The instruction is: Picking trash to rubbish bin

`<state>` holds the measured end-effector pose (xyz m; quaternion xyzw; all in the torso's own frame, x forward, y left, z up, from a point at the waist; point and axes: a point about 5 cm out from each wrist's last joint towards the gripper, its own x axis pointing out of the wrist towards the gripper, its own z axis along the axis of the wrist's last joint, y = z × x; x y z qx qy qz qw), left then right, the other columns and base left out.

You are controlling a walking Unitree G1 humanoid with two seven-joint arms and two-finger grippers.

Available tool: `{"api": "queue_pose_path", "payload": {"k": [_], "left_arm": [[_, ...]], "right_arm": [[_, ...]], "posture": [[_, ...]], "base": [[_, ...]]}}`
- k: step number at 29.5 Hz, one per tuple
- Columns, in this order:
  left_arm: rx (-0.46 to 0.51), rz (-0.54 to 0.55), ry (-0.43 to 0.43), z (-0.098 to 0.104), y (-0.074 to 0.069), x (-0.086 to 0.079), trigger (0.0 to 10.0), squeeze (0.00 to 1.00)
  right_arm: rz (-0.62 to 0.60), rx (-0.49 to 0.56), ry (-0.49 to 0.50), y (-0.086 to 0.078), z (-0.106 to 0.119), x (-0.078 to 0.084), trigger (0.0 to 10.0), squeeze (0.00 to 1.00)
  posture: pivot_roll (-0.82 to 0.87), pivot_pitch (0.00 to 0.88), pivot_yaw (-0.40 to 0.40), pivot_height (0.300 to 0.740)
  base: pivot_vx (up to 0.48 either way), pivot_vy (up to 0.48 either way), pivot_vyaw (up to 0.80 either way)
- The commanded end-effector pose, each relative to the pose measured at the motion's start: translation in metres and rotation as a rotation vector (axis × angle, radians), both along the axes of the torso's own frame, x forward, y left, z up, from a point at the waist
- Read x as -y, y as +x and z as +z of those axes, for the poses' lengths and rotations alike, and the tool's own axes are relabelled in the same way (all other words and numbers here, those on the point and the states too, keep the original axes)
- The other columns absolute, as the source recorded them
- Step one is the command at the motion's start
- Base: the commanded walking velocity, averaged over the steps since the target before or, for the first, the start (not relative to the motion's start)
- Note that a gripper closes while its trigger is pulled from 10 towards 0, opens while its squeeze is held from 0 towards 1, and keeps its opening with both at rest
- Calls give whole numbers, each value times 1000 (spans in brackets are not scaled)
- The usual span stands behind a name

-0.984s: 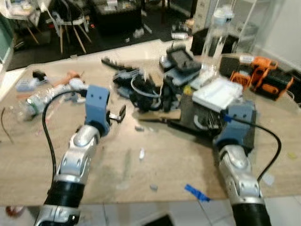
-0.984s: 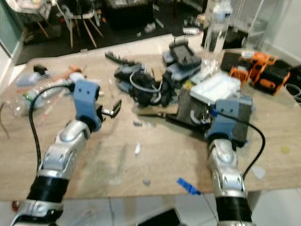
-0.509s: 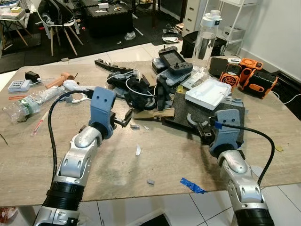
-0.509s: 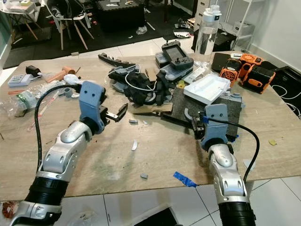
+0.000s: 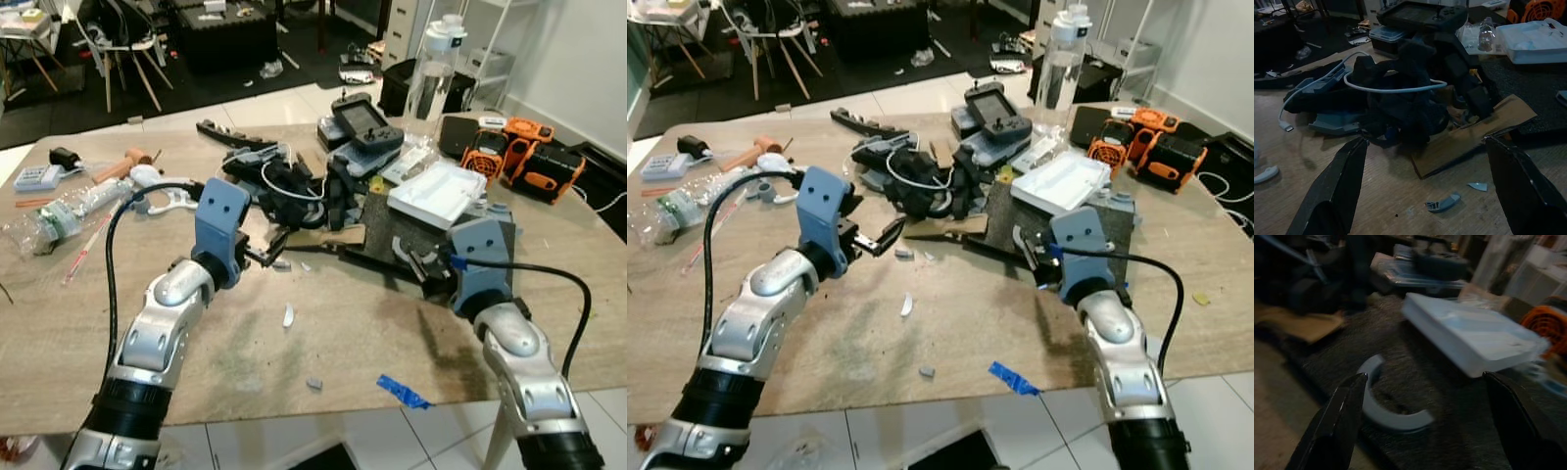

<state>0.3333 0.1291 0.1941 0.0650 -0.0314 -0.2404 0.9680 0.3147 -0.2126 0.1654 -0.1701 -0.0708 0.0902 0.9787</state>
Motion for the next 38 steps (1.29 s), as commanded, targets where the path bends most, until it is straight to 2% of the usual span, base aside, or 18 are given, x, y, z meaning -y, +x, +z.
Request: {"api": "queue_pose_path", "payload": {"k": [1,3,6,8,10,14,22,31,34,38], "left_arm": [[-8,-25,-5,0,-2,0,10000,0],[13,-140,-28,5,-9,5,10000,0],[19,-195,-38,7,-13,7,10000,0],[22,-351,-53,11,-26,16,10000,0],[14,-448,-63,13,-35,25,10000,0],[1,-538,-66,12,-45,34,10000,0],[14,-539,-24,10,-44,41,10000,0],[6,-552,-31,11,-45,41,10000,0],[2,-549,-33,11,-45,40,10000,0],[3,-552,-35,12,-45,40,10000,0]], "right_arm": [[51,0,-8,0,-2,1,10000,0],[91,-6,-9,0,0,1,10000,0],[100,-6,-11,0,0,1,10000,0],[122,-12,-25,1,1,0,10000,0],[141,-22,-51,2,0,-1,10000,0],[150,-27,-81,3,-4,2,10000,0],[162,-55,-124,8,-11,14,10000,0],[170,-124,-108,9,-22,20,10000,0],[208,-170,-89,7,-29,20,10000,0],[228,-179,-86,7,-32,19,10000,0]], "posture": [[-21,151,97,740],[-18,155,94,740],[-18,155,94,740],[-19,155,93,740],[-18,155,93,740],[-19,156,97,740],[-18,156,104,740],[-18,155,104,740],[-14,148,104,740],[-12,141,103,740]], "base": [[0,0,0],[0,0,0],[0,0,0],[0,0,0],[0,0,0],[0,0,0],[0,0,0],[0,0,0],[0,0,0],[0,0,0]]}}
